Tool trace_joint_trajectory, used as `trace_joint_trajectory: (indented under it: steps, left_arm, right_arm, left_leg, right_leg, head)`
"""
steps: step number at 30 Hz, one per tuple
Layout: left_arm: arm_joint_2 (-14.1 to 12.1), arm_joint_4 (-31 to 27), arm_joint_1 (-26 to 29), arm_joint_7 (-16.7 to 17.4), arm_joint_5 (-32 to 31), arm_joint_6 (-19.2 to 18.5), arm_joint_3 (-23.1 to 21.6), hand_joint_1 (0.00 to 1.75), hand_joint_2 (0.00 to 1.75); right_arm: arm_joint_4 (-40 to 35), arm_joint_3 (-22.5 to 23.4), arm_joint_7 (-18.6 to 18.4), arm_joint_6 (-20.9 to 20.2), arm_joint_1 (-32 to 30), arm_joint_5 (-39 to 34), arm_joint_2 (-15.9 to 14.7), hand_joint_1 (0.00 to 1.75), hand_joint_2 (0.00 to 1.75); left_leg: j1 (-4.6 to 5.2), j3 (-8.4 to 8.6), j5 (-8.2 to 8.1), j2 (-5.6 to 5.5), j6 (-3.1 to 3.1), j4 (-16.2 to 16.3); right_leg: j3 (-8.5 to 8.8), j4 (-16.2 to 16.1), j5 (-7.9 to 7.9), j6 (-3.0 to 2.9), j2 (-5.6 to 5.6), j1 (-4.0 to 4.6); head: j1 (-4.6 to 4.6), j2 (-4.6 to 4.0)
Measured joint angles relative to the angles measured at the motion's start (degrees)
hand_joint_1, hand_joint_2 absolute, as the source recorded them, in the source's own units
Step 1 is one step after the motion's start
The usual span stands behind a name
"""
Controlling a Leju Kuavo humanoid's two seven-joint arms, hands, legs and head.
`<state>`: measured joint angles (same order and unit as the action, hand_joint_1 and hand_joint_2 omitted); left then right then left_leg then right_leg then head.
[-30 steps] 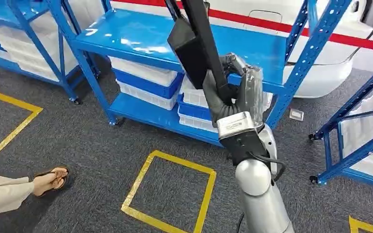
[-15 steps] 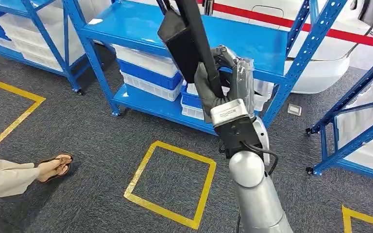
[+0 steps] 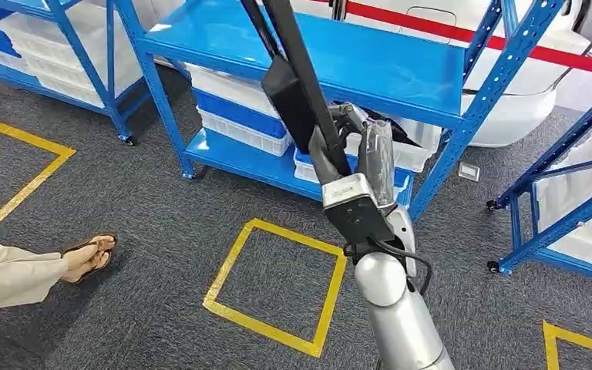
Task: Take the parts from the cabinet and place them on the table.
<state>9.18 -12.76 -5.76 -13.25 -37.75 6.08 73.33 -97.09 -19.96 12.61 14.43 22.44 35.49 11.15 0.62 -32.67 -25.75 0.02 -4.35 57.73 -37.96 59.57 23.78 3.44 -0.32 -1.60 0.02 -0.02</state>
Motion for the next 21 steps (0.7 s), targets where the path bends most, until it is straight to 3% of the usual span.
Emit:
trace_joint_trajectory:
  steps: [2, 4, 5, 7, 8, 9, 10, 12, 13, 14, 15, 16, 18, 19, 20, 21]
  left_arm:
    - [-0.02, -0.02, 0.01, -0.18, 0.02, -0.09, 0.00, 0.00, 1.75]
    - [-0.02, -0.02, 0.06, -3.03, 0.61, -2.66, 0.02, 0.00, 1.75]
    - [-0.02, -0.02, 0.02, -3.92, 0.66, -3.50, 0.02, 0.00, 1.75]
    - [-0.02, -0.02, -0.34, -4.28, 0.66, -4.00, 0.00, 0.00, 1.75]
    - [-0.02, -0.02, -0.48, -4.28, 0.66, -4.15, 0.00, 0.00, 1.75]
    - [0.18, 0.02, -0.60, -4.28, 0.63, -4.20, 0.00, 0.00, 1.75]
    - [0.17, 0.02, -0.70, -4.35, 0.59, -4.20, 0.00, 0.00, 1.75]
    - [0.18, 0.02, -0.57, -4.28, 0.35, -4.20, -0.02, 0.00, 1.75]
    - [0.17, 0.02, -0.49, -4.26, 0.20, -4.20, -0.04, 0.00, 1.75]
    - [-0.19, -0.09, -0.47, -4.24, 0.11, -4.20, -0.04, 0.00, 1.75]
    - [-0.15, -0.07, -0.46, -4.24, -0.07, -4.22, -0.07, 0.00, 1.75]
    - [-0.15, -0.07, -0.51, -4.09, -0.15, -4.22, -0.09, 0.00, 1.75]
    - [-0.15, -0.07, -0.50, -3.61, -0.64, -4.20, -0.13, 0.00, 1.75]
    - [-0.15, -0.04, -0.42, -3.28, -0.85, -4.20, -0.15, 0.00, 1.75]
    - [-0.13, -0.04, -0.39, -2.84, -0.96, -4.20, -0.20, 0.00, 1.75]
    - [-0.15, -0.04, -0.38, -2.52, -1.22, -4.20, -0.26, 0.00, 1.75]
  right_arm:
    - [0.31, 0.11, 0.20, 0.07, -0.20, 0.02, -0.18, 1.75, 1.75]
    - [0.40, 0.11, 0.81, 0.11, -0.40, 0.87, -0.37, 1.75, 1.75]
    - [0.00, 0.11, -0.03, -0.40, -0.22, 1.45, -0.33, 1.75, 1.75]
    - [-1.60, 0.09, -1.64, -1.18, 0.19, 2.21, -0.20, 1.75, 1.75]
    - [-2.34, 0.09, -1.81, -1.22, 0.39, 2.47, -0.06, 1.75, 1.75]
    - [-2.97, 0.09, -2.07, -1.22, 0.60, 2.62, 0.02, 1.75, 1.75]
    - [-3.51, 0.09, -2.23, -1.22, 0.71, 2.71, 0.18, 1.75, 1.75]
    - [-4.28, 0.13, -2.43, -1.16, 0.59, 2.89, 0.22, 1.75, 1.75]
    - [-4.63, 0.13, -2.51, -1.09, 0.51, 2.97, 0.22, 1.75, 1.75]
    - [-5.00, 0.15, -2.51, -1.03, 0.37, 3.08, 0.26, 1.75, 1.75]
    - [-5.25, 0.18, -2.51, -1.01, 0.33, 3.24, 0.26, 1.75, 1.75]
    - [-5.59, 0.18, -2.51, -0.92, 0.24, 3.39, 0.31, 1.75, 1.75]
    - [-6.12, 0.35, -2.51, -0.77, -0.47, 3.65, 0.31, 1.75, 1.75]
    - [-6.25, 0.50, -2.51, -0.72, -0.96, 3.76, 0.28, 1.75, 1.75]
    - [-6.38, 0.61, -2.56, -0.72, -1.35, 4.00, 0.28, 1.75, 1.75]
    - [-6.56, 0.83, -2.58, -0.68, -1.64, 4.15, 0.28, 1.75, 1.75]
  left_leg:
    - [0.16, -0.56, 0.28, -0.06, -0.36, 0.03]
    - [0.41, -1.12, 0.64, -0.39, -0.39, 0.10]
    - [0.55, -1.33, 0.80, -0.68, -0.37, 0.11]
    - [0.73, -1.37, 1.04, -1.57, -0.17, 0.11]
    - [0.77, -1.30, 1.10, -1.96, -0.08, 0.10]
    - [0.82, -1.39, 1.21, -2.16, 0.13, 0.13]
    - [0.88, -1.65, 1.35, -2.38, 0.43, 0.21]
    - [0.53, -1.80, 1.68, -2.58, 1.01, 0.07]
    - [0.55, -1.88, 1.82, -2.84, 1.31, -0.02]
    - [0.50, -2.13, 1.42, -2.86, 1.51, 0.43]
    - [0.57, -2.71, 0.12, -2.07, 2.12, 1.83]
    - [0.17, -4.39, -2.34, -1.39, 2.67, 5.38]
    - [-0.83, -8.46, -6.38, -0.82, 3.75, 14.34]
    - [-1.35, -9.91, -7.06, -0.65, 4.31, 17.45]
    - [-1.80, -9.75, -6.38, -0.38, 4.70, 17.26]
    - [-2.32, -8.28, -4.58, -0.01, 5.19, 14.50]
  right_leg:
    - [-3.82, 9.64, 4.75, -0.93, 0.01, 0.00]
    - [-6.00, 16.14, 7.03, -1.05, 0.07, 0.41]
    - [-5.05, 15.17, 6.77, -0.90, 0.11, 0.66]
    - [1.09, 6.18, 4.17, -0.89, 0.54, 1.45]
    - [4.46, 0.73, 2.81, -1.25, 1.48, 1.86]
    - [5.72, -2.27, 3.28, -2.22, 2.46, 2.19]
    - [6.31, -2.48, 2.78, -2.59, 1.80, 2.19]
    - [6.08, -2.45, 2.50, -3.16, 1.53, 2.53]
    - [6.11, -2.77, 2.24, -3.53, 1.26, 2.33]
    - [6.52, -3.72, 1.67, -3.98, 0.70, 0.69]
    - [6.62, -3.94, 1.52, -4.17, 0.43, 1.09]
    - [6.56, -3.91, 1.40, -4.59, 0.05, 1.04]
    - [6.39, -3.88, 1.39, -4.61, -0.69, 1.10]
    - [6.25, -3.77, 1.38, -4.58, -1.13, 1.08]
    - [6.20, -3.68, 1.39, -4.56, -1.55, 1.02]
    - [6.11, -3.52, 1.41, -4.53, -1.95, 0.87]
  head:
    - [0.11, 0.00]
    - [0.18, 0.00]
    - [0.18, 0.00]
    - [0.20, 0.02]
    - [0.20, 0.00]
    - [0.09, 0.00]
    - [0.20, 0.02]
    - [0.18, 0.00]
    - [0.16, 0.00]
    - [0.22, 0.00]
    - [0.15, 0.00]
    - [-0.43, 0.00]
    - [-0.35, 0.00]
    - [-0.48, 0.00]
    - [-0.43, 0.02]
    - [-0.46, 0.00]
